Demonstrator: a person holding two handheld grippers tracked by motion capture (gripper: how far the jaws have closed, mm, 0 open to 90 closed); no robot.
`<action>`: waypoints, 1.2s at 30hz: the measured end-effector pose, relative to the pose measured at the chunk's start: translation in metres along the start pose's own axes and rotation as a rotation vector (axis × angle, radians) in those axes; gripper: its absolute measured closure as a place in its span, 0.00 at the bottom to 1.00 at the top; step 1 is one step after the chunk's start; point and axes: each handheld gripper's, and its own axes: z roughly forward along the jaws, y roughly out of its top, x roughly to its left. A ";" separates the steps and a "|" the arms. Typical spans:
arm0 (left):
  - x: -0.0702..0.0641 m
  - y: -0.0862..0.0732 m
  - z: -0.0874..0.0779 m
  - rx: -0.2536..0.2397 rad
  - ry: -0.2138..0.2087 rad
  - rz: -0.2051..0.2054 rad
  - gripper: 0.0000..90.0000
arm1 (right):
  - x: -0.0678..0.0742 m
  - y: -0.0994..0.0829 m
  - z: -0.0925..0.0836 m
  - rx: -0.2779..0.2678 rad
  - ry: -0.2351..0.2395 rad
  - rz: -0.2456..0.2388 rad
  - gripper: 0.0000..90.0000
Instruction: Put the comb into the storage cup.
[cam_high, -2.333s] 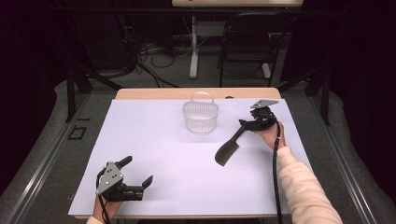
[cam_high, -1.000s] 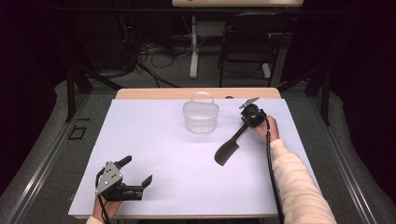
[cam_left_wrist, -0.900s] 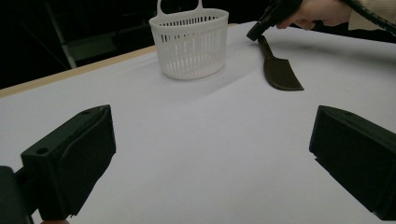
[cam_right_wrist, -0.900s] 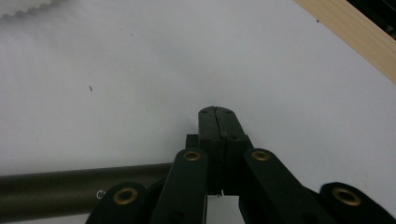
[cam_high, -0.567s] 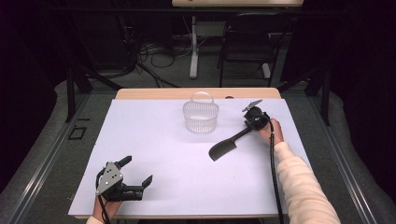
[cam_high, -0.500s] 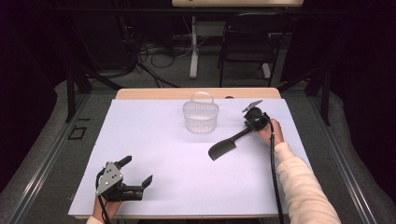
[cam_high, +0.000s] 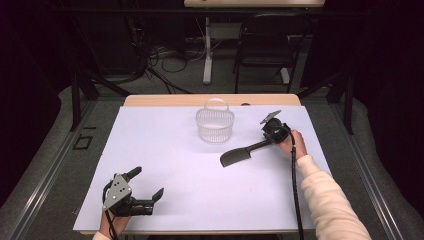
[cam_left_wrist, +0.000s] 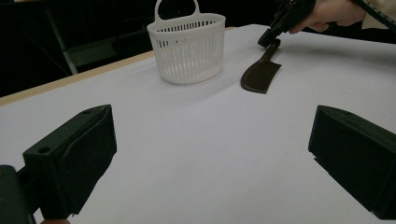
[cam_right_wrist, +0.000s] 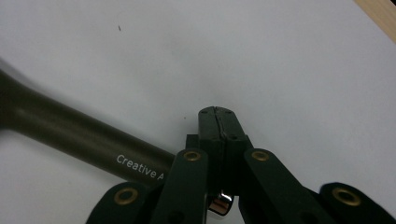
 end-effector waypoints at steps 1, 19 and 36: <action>0.000 0.000 0.000 0.000 0.000 -0.002 0.01 | 0.000 -0.002 -0.001 0.001 -0.001 0.004 1.00; 0.000 0.000 0.000 -0.002 0.001 0.001 0.01 | 0.000 -0.014 -0.010 0.002 0.026 -0.012 1.00; 0.000 0.000 0.000 -0.003 0.003 -0.003 0.01 | 0.001 -0.013 -0.023 -0.038 0.006 -0.039 0.92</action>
